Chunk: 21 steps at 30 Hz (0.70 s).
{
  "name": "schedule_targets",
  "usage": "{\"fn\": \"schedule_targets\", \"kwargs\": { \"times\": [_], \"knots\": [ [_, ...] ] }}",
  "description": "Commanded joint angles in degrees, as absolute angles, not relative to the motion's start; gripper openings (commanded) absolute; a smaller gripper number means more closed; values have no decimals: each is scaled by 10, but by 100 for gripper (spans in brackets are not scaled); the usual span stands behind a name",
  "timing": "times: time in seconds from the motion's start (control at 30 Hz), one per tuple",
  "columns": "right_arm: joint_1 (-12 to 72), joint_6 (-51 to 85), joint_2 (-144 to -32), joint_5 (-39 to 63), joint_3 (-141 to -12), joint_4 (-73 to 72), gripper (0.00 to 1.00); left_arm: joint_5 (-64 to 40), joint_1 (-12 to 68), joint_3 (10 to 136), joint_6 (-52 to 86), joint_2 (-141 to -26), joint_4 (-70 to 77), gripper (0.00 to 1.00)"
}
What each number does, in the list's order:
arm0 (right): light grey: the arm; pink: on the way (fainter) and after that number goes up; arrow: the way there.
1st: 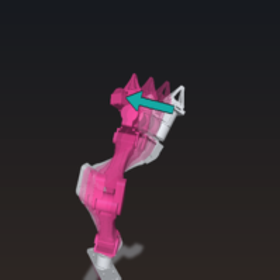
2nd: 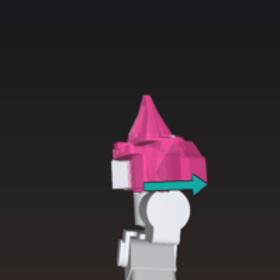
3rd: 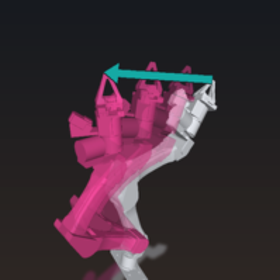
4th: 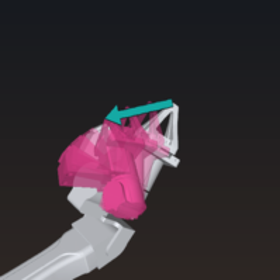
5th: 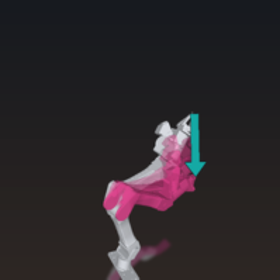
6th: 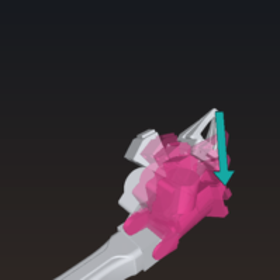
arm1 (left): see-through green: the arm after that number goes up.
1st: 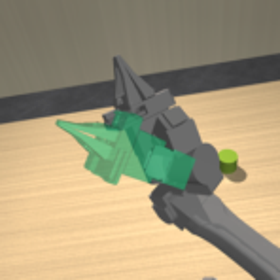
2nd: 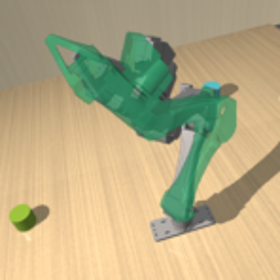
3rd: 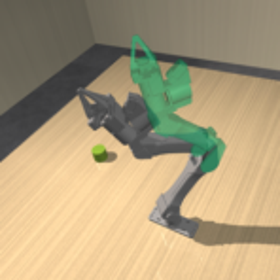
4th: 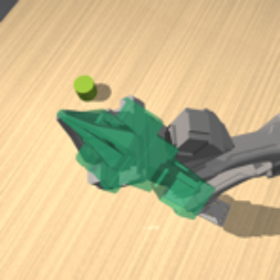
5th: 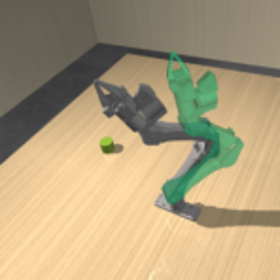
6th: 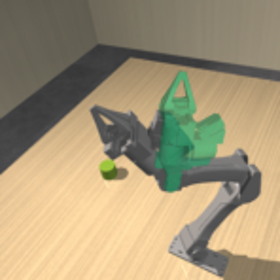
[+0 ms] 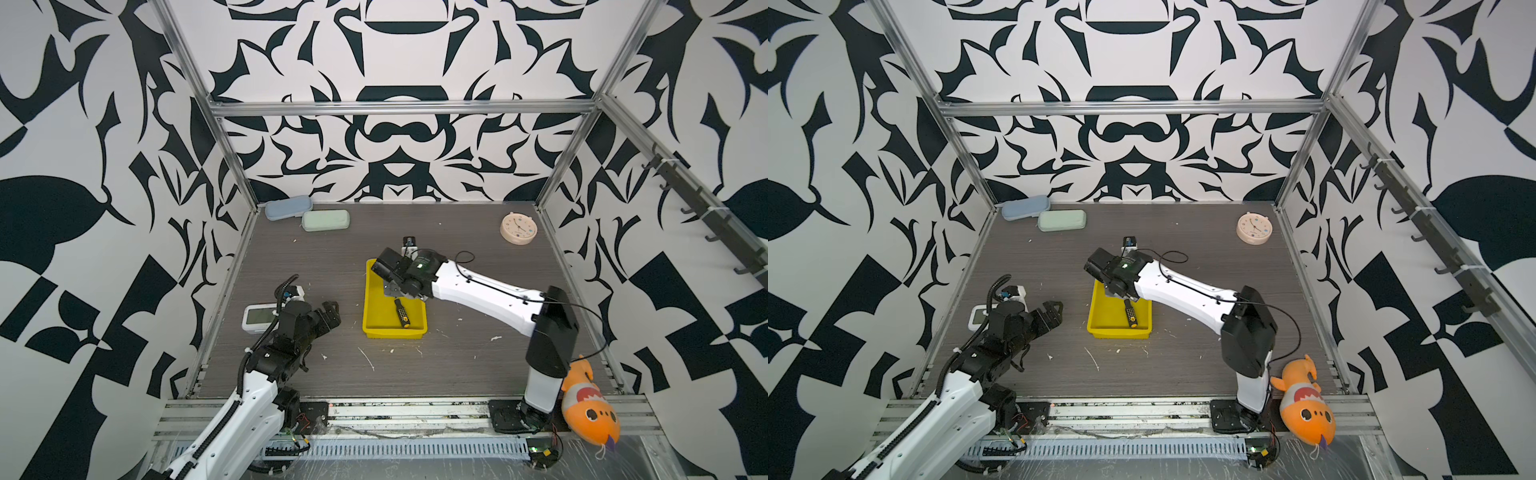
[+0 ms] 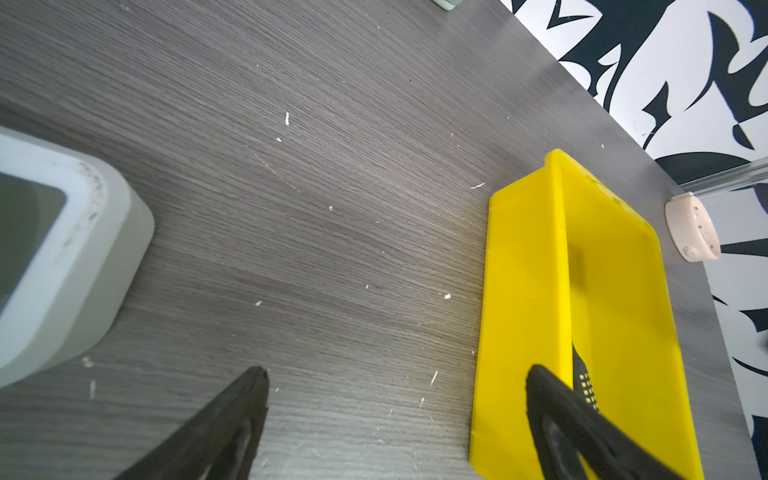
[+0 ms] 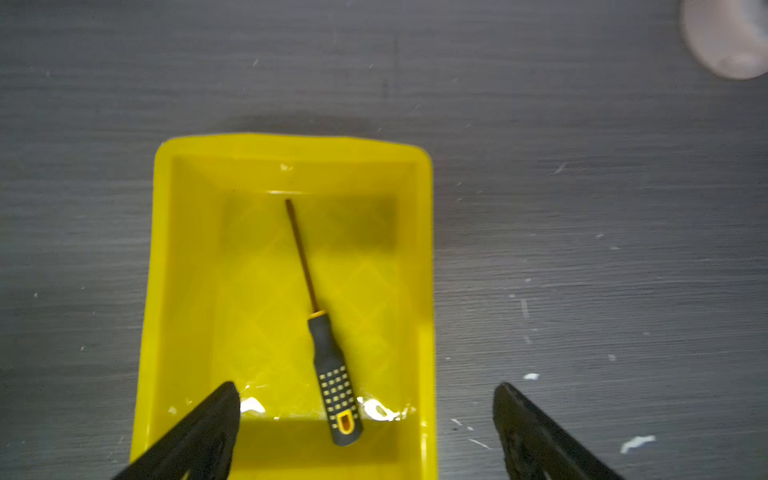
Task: Put the screwdriver in the bin
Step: Reset both arms
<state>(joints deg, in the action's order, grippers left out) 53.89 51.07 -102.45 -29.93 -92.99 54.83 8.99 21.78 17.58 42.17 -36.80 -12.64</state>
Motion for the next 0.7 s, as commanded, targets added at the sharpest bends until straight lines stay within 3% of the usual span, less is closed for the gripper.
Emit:
{"fn": "schedule_targets", "kwargs": {
  "times": [0.0, 0.13, 0.23, 0.3, 0.4, 0.5, 0.67],
  "knots": [
    [472, 474, -939, -369, -876, 599, 96, 95, 218, 170, 428, -365, -129, 99],
    [361, 396, -818, -345, -746, 503, 92, 92, 218, 173, 427, -376, -127, 99],
    [286, 371, -749, -401, -658, 452, 88, 91, 218, 177, 426, -387, -125, 99],
    [255, 335, -715, -450, -594, 399, 64, 91, 219, 178, 425, -393, -123, 99],
    [239, 278, -674, -487, -503, 289, 52, 90, 219, 179, 425, -397, -122, 99],
    [231, 228, -644, -419, -423, 173, 52, 89, 219, 179, 425, -400, -121, 99],
    [199, 163, -657, -401, -371, 63, 60, 90, 219, 180, 424, -400, -122, 99]
  ]
}}
